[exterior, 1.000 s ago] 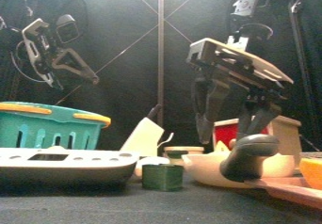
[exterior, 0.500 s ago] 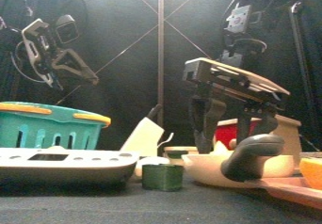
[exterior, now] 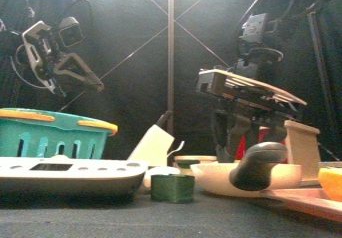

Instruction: Grab starfruit bottom

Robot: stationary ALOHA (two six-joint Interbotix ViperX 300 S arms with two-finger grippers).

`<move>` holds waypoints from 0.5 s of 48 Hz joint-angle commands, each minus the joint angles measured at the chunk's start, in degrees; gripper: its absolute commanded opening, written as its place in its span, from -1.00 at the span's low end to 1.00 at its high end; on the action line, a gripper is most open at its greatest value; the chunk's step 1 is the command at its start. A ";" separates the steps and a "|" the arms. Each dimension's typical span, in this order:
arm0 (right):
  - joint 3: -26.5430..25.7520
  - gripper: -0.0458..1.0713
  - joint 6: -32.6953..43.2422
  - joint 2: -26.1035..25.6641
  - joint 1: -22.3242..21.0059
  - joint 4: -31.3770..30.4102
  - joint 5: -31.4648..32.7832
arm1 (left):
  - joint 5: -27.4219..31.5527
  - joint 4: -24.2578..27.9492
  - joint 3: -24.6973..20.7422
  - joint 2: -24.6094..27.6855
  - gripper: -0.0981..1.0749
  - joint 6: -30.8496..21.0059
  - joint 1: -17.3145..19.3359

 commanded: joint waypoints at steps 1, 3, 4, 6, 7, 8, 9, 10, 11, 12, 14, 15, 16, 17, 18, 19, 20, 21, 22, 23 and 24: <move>-1.32 0.23 0.09 -2.46 0.00 -0.70 -0.09 | -0.26 -0.18 -0.53 -0.18 -0.10 0.09 0.00; -1.49 0.23 0.09 -2.72 0.00 -0.88 0.00 | -0.26 -0.18 -0.53 -0.18 -0.10 0.09 0.00; -1.58 0.23 0.09 -2.90 0.00 -0.97 0.18 | -0.18 -0.18 -0.53 -0.18 -0.10 0.09 -0.09; -1.67 0.23 0.09 -3.25 0.00 -1.05 0.26 | -0.18 -0.18 -0.53 -0.18 -0.10 0.09 -0.09; -1.67 0.23 0.09 -3.34 0.00 -0.97 0.26 | -0.26 -0.26 -0.53 -0.18 -0.10 0.09 -0.09; -1.76 0.23 0.09 -3.52 0.00 -0.97 0.26 | -0.18 -0.18 -0.53 -0.18 -0.10 0.09 -0.09; -1.76 0.23 0.09 -3.60 0.09 -1.05 0.35 | -0.26 -0.18 -0.53 -0.09 -0.10 0.09 -0.09; -1.76 0.23 0.09 -3.78 0.09 -0.97 0.35 | -0.18 -0.18 -0.53 -0.09 -0.10 0.09 0.00; -1.67 0.23 0.09 -3.78 0.18 -1.05 0.35 | -0.18 -0.18 -0.53 -0.09 -0.10 0.09 -0.09; -1.67 0.23 0.09 -3.87 0.18 -1.05 0.35 | -0.26 -0.18 -0.53 -0.09 -0.10 0.09 0.00; -1.76 0.23 0.09 -3.96 0.26 -1.05 0.35 | -0.26 -0.18 -0.53 -0.09 -0.10 0.09 -0.09; -1.76 0.23 0.09 -4.04 0.35 -1.05 0.35 | -0.26 -0.18 -0.53 -0.18 -0.10 0.09 0.00; -1.76 0.23 0.09 -4.13 0.44 -1.05 0.35 | -0.18 -0.26 -0.53 -0.09 -0.10 0.09 -0.09; -1.76 0.23 0.09 -4.22 0.44 -1.05 0.35 | -0.18 -0.18 -0.53 -0.18 -0.10 0.09 -0.09; -1.76 0.23 0.09 -4.22 0.44 -1.05 0.35 | -0.26 -0.18 -0.53 -0.09 -0.10 0.09 -0.09; -1.67 0.23 0.09 -4.39 0.53 -1.14 0.35 | -0.26 -0.18 -0.53 -0.18 -0.10 0.09 0.00; -1.67 0.23 0.09 -4.48 0.53 -1.14 0.44 | -0.26 -0.18 -0.53 -0.18 -0.10 0.09 0.00; -1.58 0.23 0.09 -4.57 0.53 -1.14 0.44 | -0.26 -0.18 -0.53 -0.09 -0.10 0.09 -0.09; -1.58 0.23 0.09 -4.57 0.53 -1.14 0.44 | -0.18 -0.18 -0.53 -0.09 -0.10 0.09 -0.09; -1.49 0.23 0.09 -4.66 0.53 -1.14 0.44 | -0.26 -0.18 -0.53 -0.09 -0.10 0.09 -0.09; -1.49 0.23 0.09 -4.75 0.53 -1.14 0.53 | -0.26 -0.18 -0.53 -0.18 -0.10 0.09 -0.09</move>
